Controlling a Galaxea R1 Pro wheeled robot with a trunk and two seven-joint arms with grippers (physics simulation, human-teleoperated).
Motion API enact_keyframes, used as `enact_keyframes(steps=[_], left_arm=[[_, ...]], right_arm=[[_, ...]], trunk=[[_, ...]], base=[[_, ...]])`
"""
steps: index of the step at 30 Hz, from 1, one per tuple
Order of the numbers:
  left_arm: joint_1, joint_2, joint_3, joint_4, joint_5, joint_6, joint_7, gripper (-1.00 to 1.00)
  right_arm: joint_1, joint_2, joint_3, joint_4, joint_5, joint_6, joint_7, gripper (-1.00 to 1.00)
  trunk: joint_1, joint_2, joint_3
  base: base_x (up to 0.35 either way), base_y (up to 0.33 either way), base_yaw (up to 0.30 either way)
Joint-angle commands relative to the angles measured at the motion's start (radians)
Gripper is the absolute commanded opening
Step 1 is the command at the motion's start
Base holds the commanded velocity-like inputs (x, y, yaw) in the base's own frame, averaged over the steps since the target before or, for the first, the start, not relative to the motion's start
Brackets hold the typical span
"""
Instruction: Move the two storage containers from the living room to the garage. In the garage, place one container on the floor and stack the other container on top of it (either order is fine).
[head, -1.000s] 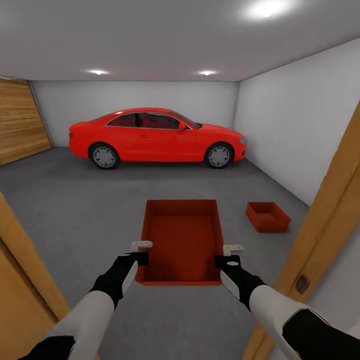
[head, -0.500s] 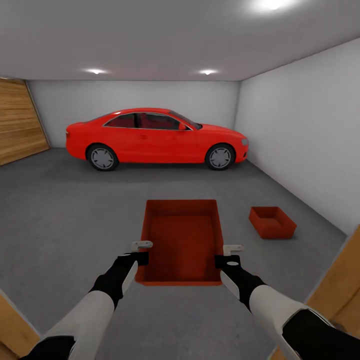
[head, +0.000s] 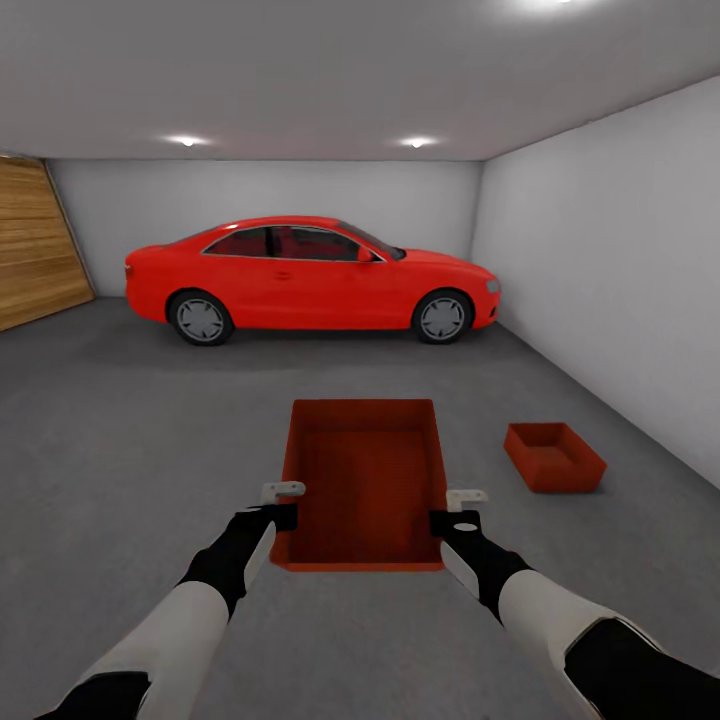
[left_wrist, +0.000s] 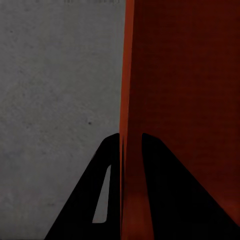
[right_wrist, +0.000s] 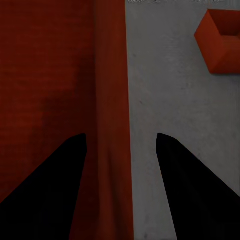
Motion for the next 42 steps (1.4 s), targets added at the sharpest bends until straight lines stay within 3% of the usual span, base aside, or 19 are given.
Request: enact_keyframes(steps=[1, 21, 42], left_arm=[[-0.001, -0.021, 0.011, -0.002, -0.009, 0.006, 0.003, -1.00], [-0.001, -0.021, 0.011, -0.002, -0.007, 0.007, 0.003, -1.00], [-0.001, -0.021, 0.012, -0.001, -0.006, 0.007, 0.003, -1.00]], right_arm=[[-0.001, 0.000, 0.004, 0.000, 0.006, 0.006, -0.008, -1.00], [-0.001, 0.000, 0.004, 0.000, 0.006, 0.006, -0.008, -1.00], [-0.001, 0.000, 0.004, 0.000, 0.006, 0.006, -0.008, -1.00]], trunk=[[0.001, -0.002, -0.002], [0.001, -0.002, -0.002], [0.001, -0.002, -0.002]], base=[[0.320, 0.000, 0.000], [0.320, 0.002, 0.000], [0.320, 0.099, 0.000]])
